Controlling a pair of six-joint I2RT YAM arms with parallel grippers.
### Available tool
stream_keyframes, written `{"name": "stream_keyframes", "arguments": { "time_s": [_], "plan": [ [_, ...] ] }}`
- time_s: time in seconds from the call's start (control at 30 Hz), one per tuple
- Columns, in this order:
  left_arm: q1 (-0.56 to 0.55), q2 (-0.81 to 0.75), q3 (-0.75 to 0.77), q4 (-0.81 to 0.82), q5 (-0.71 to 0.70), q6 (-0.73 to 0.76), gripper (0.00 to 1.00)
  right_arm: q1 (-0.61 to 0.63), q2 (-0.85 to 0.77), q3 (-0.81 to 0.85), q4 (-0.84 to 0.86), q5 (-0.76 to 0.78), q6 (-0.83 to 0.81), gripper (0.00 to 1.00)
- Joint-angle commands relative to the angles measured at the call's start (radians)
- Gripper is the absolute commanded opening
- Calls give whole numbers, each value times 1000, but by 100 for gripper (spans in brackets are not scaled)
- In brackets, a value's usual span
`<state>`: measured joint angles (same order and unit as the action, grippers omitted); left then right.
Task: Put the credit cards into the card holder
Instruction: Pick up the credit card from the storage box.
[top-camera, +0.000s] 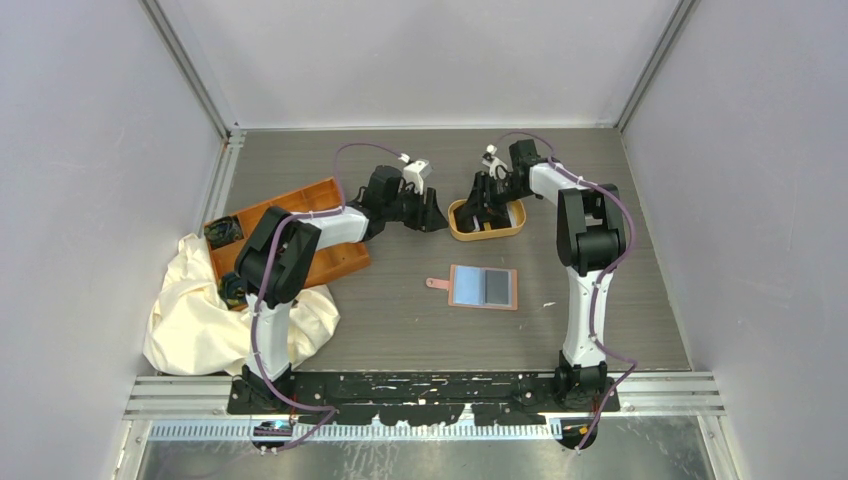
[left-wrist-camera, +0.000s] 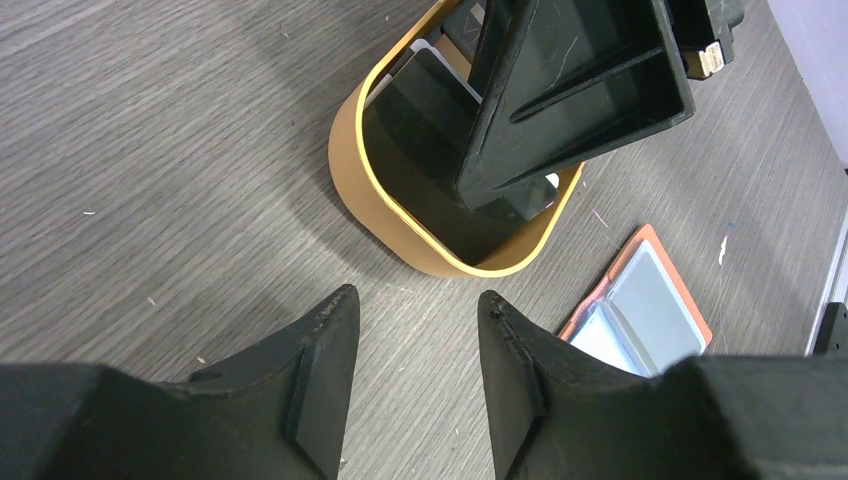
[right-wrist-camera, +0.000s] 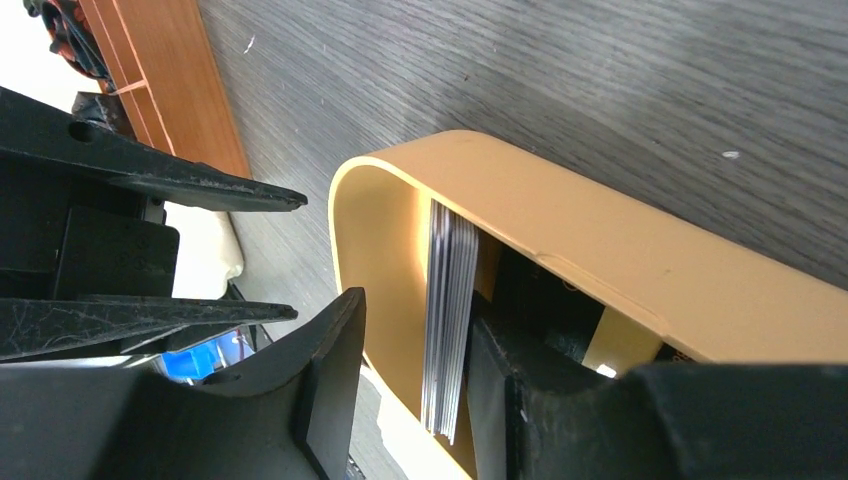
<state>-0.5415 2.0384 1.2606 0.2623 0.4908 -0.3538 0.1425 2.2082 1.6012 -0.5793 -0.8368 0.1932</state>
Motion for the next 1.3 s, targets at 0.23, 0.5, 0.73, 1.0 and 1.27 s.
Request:
{"name": "stream_keyframes", "arguments": {
  "time_s": [0.23,0.5,0.73,1.0,1.27],
  "plan": [
    [-1,-8,36,13,9,20,48,-15,-53,48,-35,-59,-14,44],
    [-2,-9,36,10,8,23,48,-47,-72,38,-42,-70,-20,42],
    [3,-10,33,13,8,16,48,-76,-80,25,-44,-77,-21,40],
    [6,-11,30,18,10,13,48,-103,-77,17,-53,-62,-28,38],
    [9,-21,19,28,10,7,48,-127,-71,14,-67,-27,-42,26]
  ]
}}
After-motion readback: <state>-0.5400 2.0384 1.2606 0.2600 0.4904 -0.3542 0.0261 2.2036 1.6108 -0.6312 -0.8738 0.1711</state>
